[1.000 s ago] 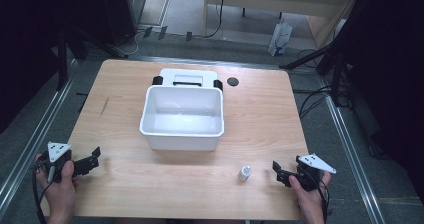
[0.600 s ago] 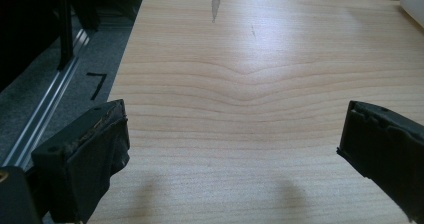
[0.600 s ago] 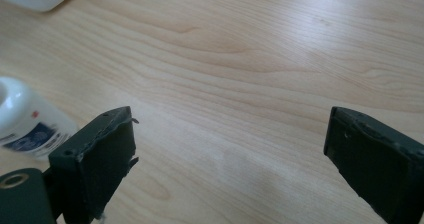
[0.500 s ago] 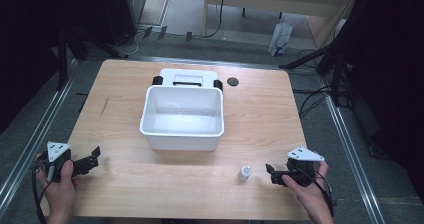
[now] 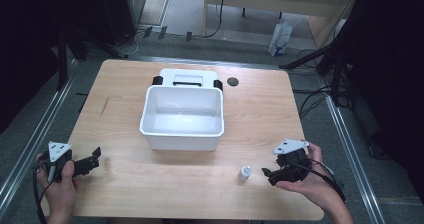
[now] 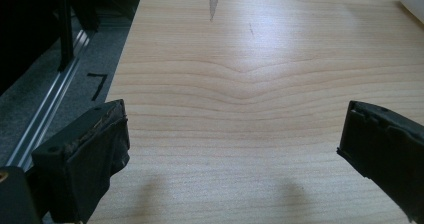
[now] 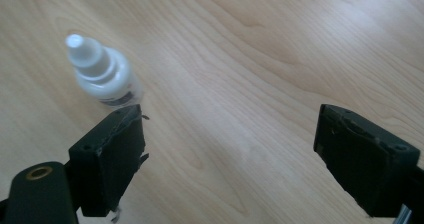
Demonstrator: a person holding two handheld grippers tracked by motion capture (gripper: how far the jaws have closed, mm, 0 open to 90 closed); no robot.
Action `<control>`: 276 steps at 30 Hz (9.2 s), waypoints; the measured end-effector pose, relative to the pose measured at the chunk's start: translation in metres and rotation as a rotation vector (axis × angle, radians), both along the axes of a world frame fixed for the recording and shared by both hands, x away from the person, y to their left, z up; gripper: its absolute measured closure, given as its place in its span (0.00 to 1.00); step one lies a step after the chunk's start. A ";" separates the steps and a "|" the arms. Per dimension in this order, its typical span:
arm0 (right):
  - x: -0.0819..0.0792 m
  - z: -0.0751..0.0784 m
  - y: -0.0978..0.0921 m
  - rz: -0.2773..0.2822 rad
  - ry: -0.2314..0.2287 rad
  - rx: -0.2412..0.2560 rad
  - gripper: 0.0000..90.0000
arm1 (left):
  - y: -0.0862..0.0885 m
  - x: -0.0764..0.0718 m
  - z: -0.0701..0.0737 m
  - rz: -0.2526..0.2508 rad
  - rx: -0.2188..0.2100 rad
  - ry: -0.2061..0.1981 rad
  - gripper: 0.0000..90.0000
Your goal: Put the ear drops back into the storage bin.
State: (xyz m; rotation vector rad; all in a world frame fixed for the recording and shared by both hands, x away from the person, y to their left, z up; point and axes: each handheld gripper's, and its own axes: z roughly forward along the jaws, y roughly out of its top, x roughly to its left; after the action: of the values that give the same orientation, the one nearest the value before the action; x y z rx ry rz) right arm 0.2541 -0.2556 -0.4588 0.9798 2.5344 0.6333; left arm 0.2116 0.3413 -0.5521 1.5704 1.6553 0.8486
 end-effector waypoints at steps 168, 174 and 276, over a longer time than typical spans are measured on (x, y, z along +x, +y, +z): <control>0.140 0.026 0.206 0.518 0.229 -0.408 0.80 | 0.003 0.007 -0.001 -0.019 -0.029 0.051 0.01; 0.140 0.027 0.205 0.518 0.225 -0.403 0.79 | 0.003 0.007 -0.001 -0.018 -0.030 0.052 0.00; 0.012 -0.039 -0.022 -0.181 -0.090 0.141 0.00 | 0.001 0.007 -0.001 -0.019 -0.017 0.058 0.00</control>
State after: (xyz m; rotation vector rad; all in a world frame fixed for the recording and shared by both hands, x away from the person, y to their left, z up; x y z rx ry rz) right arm 0.2666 -0.2780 -0.4978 1.1844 2.3164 0.7906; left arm 0.2185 0.3428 -0.5531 1.6103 1.6817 0.7834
